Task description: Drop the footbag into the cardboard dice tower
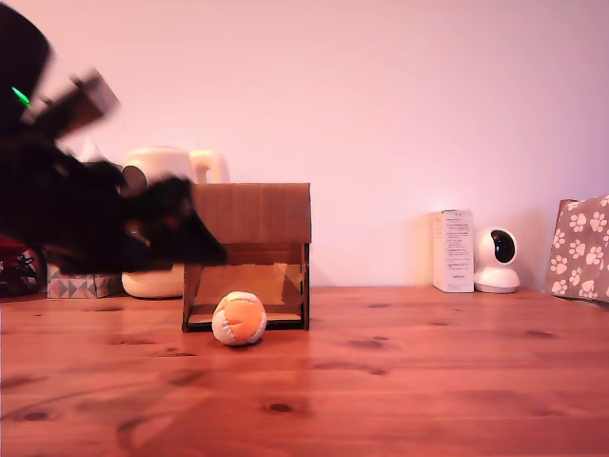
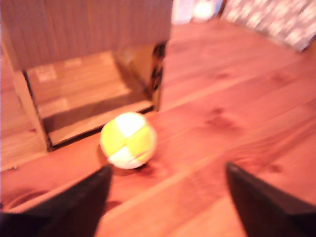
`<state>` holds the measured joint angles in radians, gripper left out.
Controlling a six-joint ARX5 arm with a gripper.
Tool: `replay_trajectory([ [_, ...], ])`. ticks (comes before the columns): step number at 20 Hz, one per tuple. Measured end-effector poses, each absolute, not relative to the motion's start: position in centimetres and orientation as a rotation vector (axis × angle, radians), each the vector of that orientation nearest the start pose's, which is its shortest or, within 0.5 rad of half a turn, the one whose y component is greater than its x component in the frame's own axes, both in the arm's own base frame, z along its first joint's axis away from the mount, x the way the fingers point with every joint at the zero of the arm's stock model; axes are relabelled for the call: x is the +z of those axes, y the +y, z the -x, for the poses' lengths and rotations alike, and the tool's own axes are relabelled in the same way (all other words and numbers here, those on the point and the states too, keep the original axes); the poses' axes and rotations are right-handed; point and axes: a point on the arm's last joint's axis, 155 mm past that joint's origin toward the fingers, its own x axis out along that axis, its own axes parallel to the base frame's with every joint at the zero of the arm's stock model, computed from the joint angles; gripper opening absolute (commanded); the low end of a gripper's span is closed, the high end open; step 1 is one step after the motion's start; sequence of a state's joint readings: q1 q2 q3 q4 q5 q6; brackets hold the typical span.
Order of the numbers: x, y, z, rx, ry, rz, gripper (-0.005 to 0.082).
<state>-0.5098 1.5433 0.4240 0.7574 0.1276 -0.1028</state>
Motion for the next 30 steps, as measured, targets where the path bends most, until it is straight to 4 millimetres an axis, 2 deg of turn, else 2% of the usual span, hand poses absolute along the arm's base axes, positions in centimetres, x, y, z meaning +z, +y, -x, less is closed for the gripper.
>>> replay_trajectory([
  [9, 5.4, -23.6, -38.2, -0.597, 0.438, -0.028, 0.078],
  [15, 5.3, -25.1, -41.8, -0.585, 0.424, -0.036, 0.078],
  [19, 3.8, -25.6, -43.0, -0.577, 0.465, -0.045, 0.0774],
  [20, 3.2, -25.6, -43.0, -0.575, 0.478, -0.048, 0.0732],
  [21, 2.8, -25.5, -42.9, -0.572, 0.492, -0.052, 0.0647],
  [24, 2.3, -25.3, -42.7, -0.569, 0.514, -0.057, 0.0236],
  [25, 2.3, -25.3, -42.7, -0.568, 0.514, -0.057, 0.0169],
  [30, 2.2, -25.3, -42.7, -0.568, 0.533, -0.06, 0.0162],
])
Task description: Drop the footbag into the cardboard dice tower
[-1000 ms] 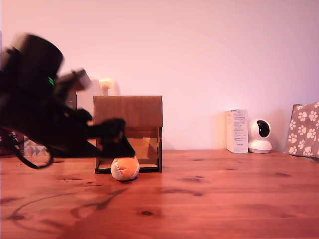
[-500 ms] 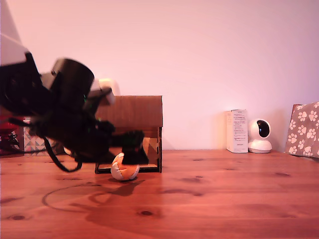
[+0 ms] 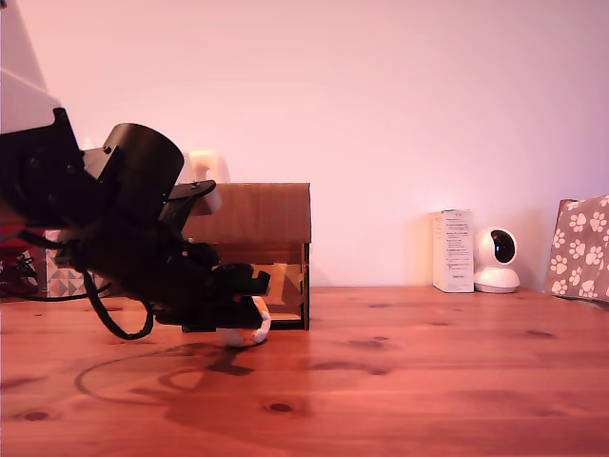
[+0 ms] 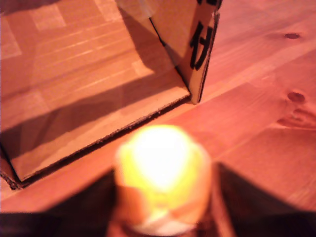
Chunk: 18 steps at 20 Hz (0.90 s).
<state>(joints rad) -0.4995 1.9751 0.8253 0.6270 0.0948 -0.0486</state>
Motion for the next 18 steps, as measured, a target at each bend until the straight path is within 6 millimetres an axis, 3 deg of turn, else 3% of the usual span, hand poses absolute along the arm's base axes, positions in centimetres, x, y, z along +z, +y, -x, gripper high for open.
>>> replay_trajectory([
  [4, 2.8, -24.8, -41.4, -0.571, 0.606, -0.074, 0.0162],
  [6, 4.1, -24.5, -40.5, -0.576, 0.631, -0.075, 0.0162],
  [14, 13.3, -24.4, -36.8, -0.631, 0.575, -0.026, 0.0162],
  [18, 18.6, -24.2, -36.5, -0.645, 0.438, -0.005, 0.0162],
])
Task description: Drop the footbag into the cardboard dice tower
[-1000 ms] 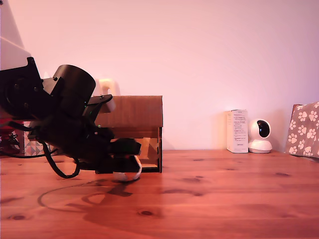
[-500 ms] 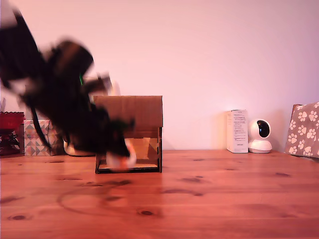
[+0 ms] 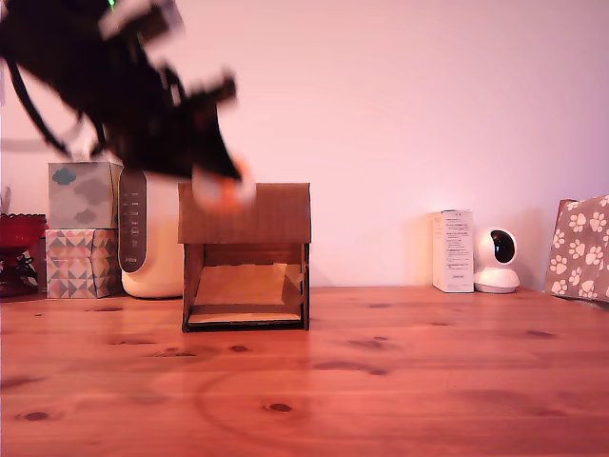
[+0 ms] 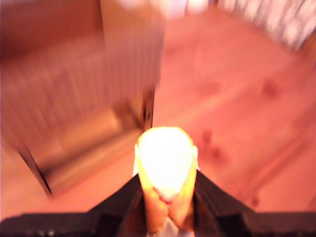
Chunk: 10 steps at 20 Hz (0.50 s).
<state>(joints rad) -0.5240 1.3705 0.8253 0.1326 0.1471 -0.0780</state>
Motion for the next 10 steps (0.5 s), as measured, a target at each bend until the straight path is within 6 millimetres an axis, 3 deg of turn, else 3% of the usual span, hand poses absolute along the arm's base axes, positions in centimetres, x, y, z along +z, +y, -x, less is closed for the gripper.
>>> replay_trajectory([
  [3, 22.8, -24.4, -37.5, -0.638, 0.275, 0.022, 0.0163],
  [6, 25.5, -24.4, -38.1, -0.635, 0.16, 0.028, 0.0163],
  [10, 26.7, -23.6, -39.6, -0.596, 0.121, 0.021, 0.0163],
])
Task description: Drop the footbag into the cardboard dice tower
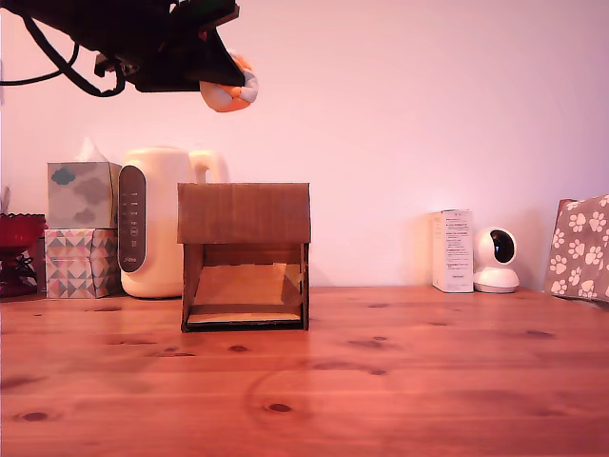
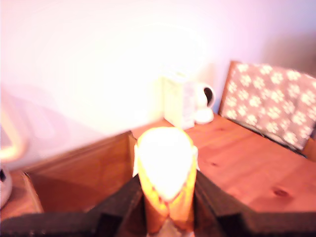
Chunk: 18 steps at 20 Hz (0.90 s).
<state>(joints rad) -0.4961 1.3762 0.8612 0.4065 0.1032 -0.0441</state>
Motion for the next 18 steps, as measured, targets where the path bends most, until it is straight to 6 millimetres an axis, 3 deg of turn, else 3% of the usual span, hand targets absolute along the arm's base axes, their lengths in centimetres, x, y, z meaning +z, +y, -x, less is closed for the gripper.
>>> replay_trajectory([
  [3, 27.0, -23.5, -43.1, -0.564, 0.165, 0.013, 0.0163],
  [10, 25.5, -24.5, -48.9, -0.591, 0.37, 0.008, 0.0163],
  [14, 23.9, -24.5, -51.0, -0.59, 0.45, 0.01, 0.0163],
  [18, 22.8, -24.5, -51.4, -0.589, 0.474, -0.008, 0.017],
])
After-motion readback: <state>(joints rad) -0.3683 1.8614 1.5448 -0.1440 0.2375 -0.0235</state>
